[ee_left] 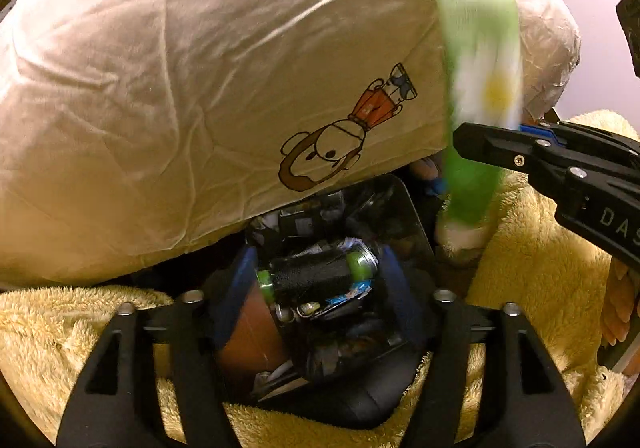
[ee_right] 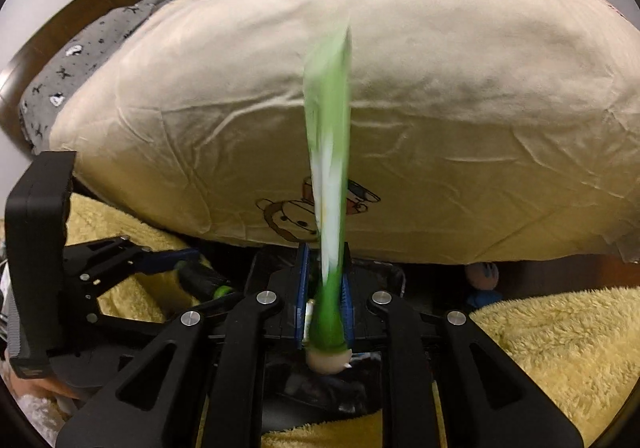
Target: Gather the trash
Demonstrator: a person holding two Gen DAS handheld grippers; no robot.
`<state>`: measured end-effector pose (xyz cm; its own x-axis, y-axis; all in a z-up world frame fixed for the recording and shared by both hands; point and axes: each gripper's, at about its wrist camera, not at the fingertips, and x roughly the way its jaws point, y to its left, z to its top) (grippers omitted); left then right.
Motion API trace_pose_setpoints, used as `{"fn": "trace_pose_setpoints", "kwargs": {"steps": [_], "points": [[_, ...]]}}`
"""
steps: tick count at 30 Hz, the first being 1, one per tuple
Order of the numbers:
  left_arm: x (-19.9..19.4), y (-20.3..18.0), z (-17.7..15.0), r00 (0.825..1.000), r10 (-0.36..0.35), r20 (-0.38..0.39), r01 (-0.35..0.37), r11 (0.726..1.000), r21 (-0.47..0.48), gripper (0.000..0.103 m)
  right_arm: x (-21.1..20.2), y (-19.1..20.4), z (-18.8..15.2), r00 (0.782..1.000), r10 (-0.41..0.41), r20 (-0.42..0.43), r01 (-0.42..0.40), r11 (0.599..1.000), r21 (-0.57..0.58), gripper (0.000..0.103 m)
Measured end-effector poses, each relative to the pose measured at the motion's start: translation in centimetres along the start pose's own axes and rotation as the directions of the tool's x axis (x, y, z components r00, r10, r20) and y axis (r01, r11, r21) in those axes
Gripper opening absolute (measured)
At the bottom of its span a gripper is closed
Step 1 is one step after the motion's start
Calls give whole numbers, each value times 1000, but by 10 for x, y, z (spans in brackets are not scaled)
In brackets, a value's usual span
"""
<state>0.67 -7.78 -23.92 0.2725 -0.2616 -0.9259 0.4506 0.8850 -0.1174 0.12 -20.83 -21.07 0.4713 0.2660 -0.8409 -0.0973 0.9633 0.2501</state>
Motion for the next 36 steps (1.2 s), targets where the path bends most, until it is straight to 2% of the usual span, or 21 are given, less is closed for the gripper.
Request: {"fn": "trace_pose_setpoints", "kwargs": {"steps": [2, 6, 7, 8, 10, 14, 15, 16, 19, 21, 25, 28, 32, 36], "points": [[0, 2, -1, 1000, -5, -3, 5, 1000, -2, 75, 0, -1, 0, 1000, -2, 0, 2, 1000, 7, 16], [-4, 6, 0, 1000, 1, 6, -1, 1000, -13, 81, -6, -6, 2, 1000, -12, 16, 11, 1000, 21, 19], [-8, 7, 0, 1000, 4, 16, -4, 1000, -20, 83, -8, -7, 3, 999, -19, 27, 18, 1000, 24, 29], [-13, 8, 2, 1000, 7, 24, -6, 1000, -24, 85, -11, -7, 5, 999, -29, 43, 28, 999, 26, 49], [-20, 9, 4, 999, 11, 44, -10, 999, -31, 86, -16, -5, 7, 996, -46, 74, 44, 999, 29, 72], [-52, 12, 11, 991, 56, 120, -50, 998, -48, 89, -37, -2, 15, 984, -102, 143, 99, 995, 28, 93], [-61, 14, 11, 987, 71, 147, -63, 996, -56, 90, -46, 2, 18, 978, -112, 174, 109, 994, 25, 95], [-73, 16, 13, 979, 91, 182, -79, 994, -70, 92, -52, 4, 21, 973, -119, 195, 117, 993, 24, 98], [-111, 20, 21, 947, 149, 284, -123, 987, -107, 94, -76, 10, 30, 953, -145, 265, 143, 989, 29, 99], [-135, 22, 27, 918, 183, 352, -143, 980, -136, 95, -82, 14, 34, 947, -149, 285, 147, 989, 28, 100], [-180, 25, 34, 847, 261, 463, -191, 962, -194, 95, -117, 30, 45, 905, -160, 394, 167, 986, 17, 99], [-200, 28, 36, 818, 271, 508, -176, 958, -226, 95, -139, 37, 51, 871, -183, 456, 189, 981, 34, 100], [-215, 27, 36, 794, 288, 535, -180, 952, -246, 95, -160, 48, 57, 835, -220, 504, 235, 971, 35, 99], [-226, 22, 36, 771, 298, 563, -190, 951, -244, 95, -170, 51, 60, 824, -229, 519, 245, 969, 39, 100]]}}
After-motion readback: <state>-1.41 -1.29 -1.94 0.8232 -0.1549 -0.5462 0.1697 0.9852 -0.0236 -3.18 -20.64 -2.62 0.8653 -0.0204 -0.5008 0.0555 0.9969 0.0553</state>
